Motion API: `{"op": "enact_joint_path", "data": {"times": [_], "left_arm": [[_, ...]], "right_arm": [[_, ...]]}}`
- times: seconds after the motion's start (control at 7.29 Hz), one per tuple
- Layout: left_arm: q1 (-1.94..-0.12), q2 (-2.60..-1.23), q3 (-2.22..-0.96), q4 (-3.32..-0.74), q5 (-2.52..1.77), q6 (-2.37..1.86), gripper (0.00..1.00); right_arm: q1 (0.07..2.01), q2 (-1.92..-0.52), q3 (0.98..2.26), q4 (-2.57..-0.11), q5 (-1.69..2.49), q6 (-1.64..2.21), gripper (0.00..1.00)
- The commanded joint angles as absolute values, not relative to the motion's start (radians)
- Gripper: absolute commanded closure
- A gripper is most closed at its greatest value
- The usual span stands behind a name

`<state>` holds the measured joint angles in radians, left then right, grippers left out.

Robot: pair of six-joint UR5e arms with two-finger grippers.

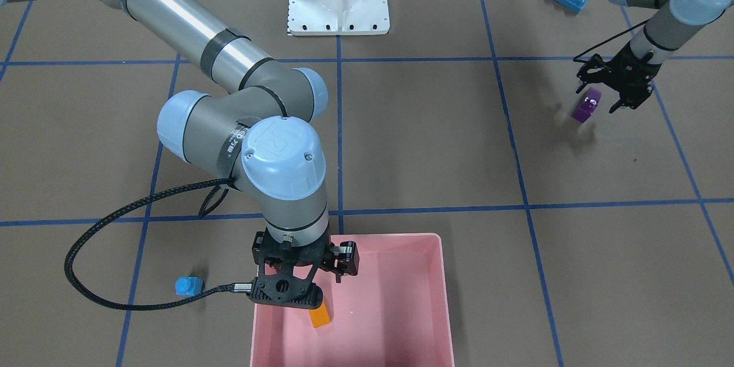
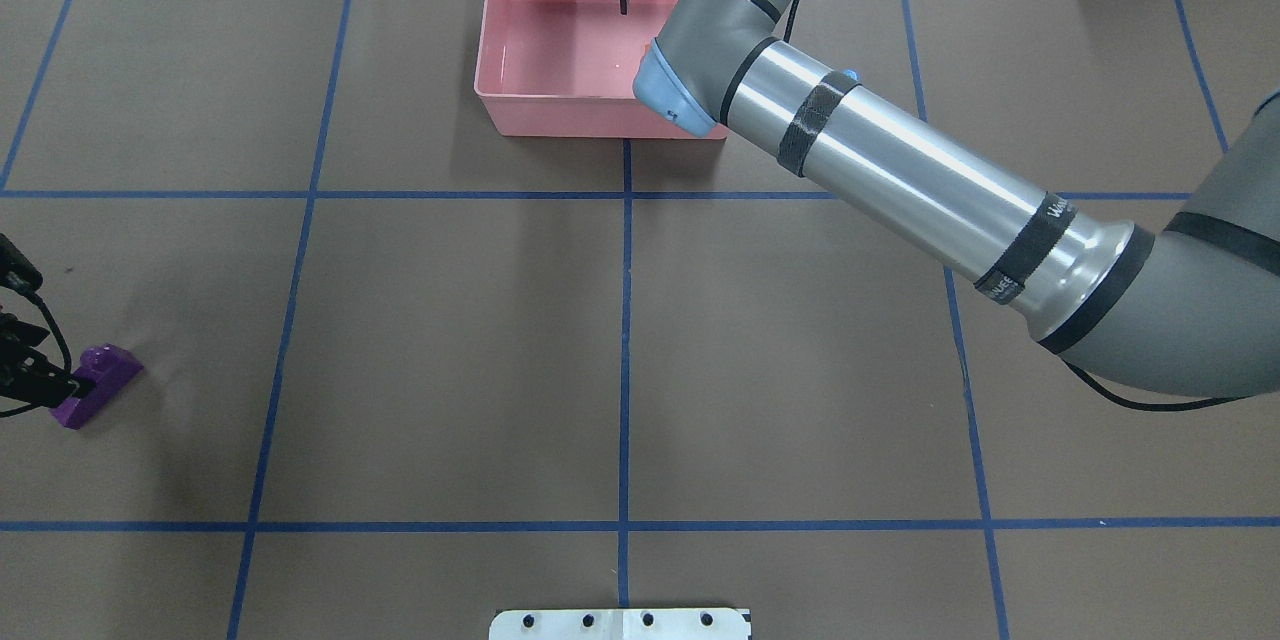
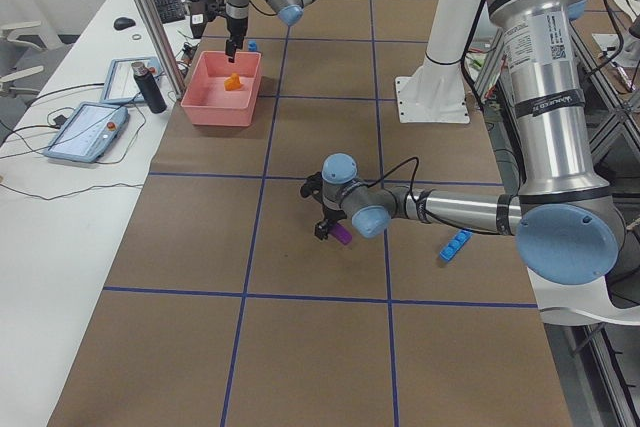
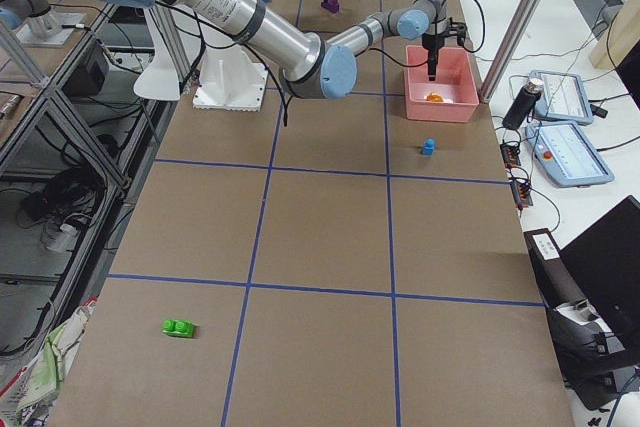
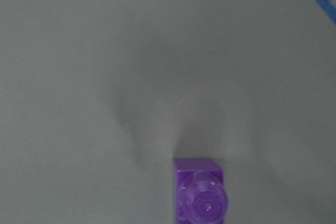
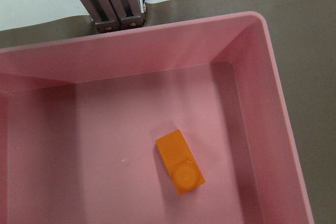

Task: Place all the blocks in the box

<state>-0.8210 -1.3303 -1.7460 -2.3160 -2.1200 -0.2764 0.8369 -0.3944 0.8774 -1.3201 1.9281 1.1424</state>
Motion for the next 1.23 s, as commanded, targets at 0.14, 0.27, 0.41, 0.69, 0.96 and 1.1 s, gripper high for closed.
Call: {"op": "enact_joint_path", "data": {"times": [0.14, 0.27, 0.41, 0.69, 0.96, 1.1], "left_arm": [[-0.81, -1.328, -1.747, -2.318, -2.108, -0.287, 1.0], [-0.814, -1.327, -1.753, -2.318, -2.115, -0.349, 1.0], [-0.819, -1.341, -1.756, -2.319, -2.121, -0.442, 1.0], [-0.863, -1.403, -1.796, -2.307, -2.123, -0.647, 1.0], [-0.908, -1.588, -1.792, -2.271, -2.128, -0.957, 1.0], [-0.948, -1.724, -1.787, -2.144, -2.128, -1.015, 1.0]], "right_arm": [[0.848, -0.411, 0.893, -1.318, 1.93, 1.108, 0.0], [0.867, -0.429, 0.909, -1.319, 1.942, 1.089, 0.0], [0.893, -0.443, 0.91, -1.319, 1.969, 1.047, 0.0], [0.939, -0.492, 0.911, -1.316, 1.993, 0.95, 0.0], [1.003, -0.566, 0.948, -1.316, 2.066, 0.841, 0.0], [1.026, -0.633, 0.992, -1.315, 2.083, 0.795, 0.0]]}}
